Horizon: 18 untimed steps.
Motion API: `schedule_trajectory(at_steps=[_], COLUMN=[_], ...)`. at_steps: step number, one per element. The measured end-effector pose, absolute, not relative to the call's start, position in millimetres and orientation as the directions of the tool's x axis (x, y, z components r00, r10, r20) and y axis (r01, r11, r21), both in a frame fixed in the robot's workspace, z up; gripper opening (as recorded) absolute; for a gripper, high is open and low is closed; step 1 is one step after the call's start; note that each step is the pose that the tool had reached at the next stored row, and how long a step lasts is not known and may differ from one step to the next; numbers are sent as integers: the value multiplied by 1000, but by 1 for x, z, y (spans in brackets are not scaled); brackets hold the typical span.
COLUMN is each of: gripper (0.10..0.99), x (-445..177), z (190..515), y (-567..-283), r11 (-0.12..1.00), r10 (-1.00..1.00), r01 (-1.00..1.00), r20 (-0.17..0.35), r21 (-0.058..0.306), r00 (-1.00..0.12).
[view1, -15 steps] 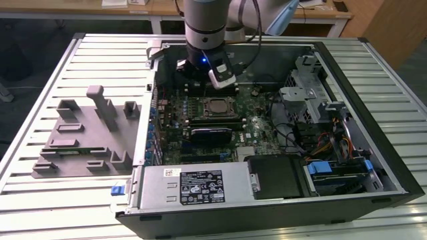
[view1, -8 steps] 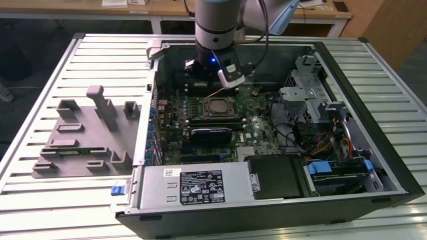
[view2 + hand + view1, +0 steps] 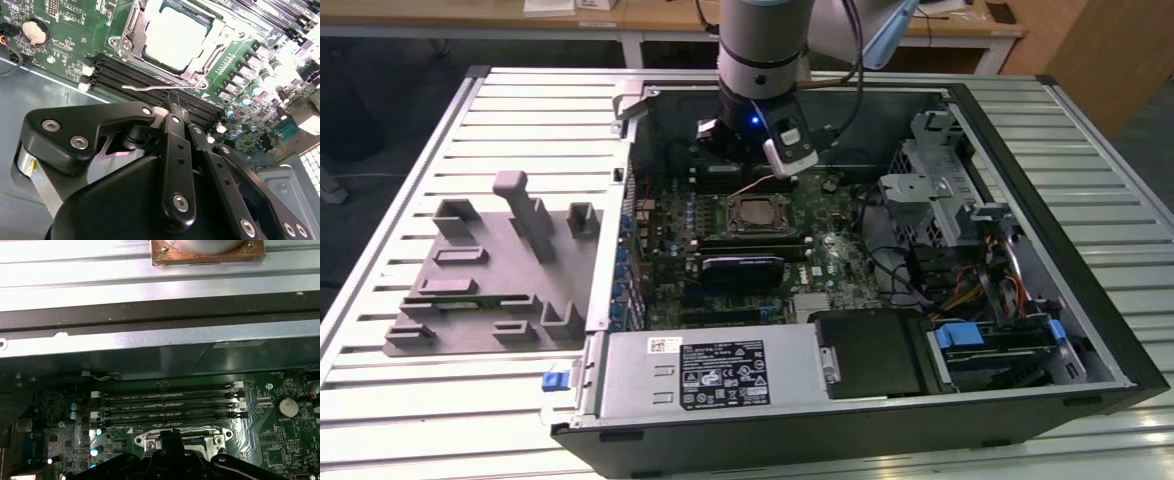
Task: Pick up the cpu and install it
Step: 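Install the first cpu locking lever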
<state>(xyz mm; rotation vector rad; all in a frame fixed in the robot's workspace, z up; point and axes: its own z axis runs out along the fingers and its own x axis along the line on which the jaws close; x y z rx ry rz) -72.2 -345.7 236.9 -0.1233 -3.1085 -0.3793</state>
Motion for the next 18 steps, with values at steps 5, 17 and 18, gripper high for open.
schedule_trajectory(at_steps=[5,17,18], gripper=[106,106,106], x=[-72,-72,-72], z=[236,235,235], y=[-346,-346,-346], r11=[968,968,968], r10=[78,94,97], r01=[79,90,92], r20=[14,-7,-9], r21=[240,234,234], r00=[-997,-996,-995])
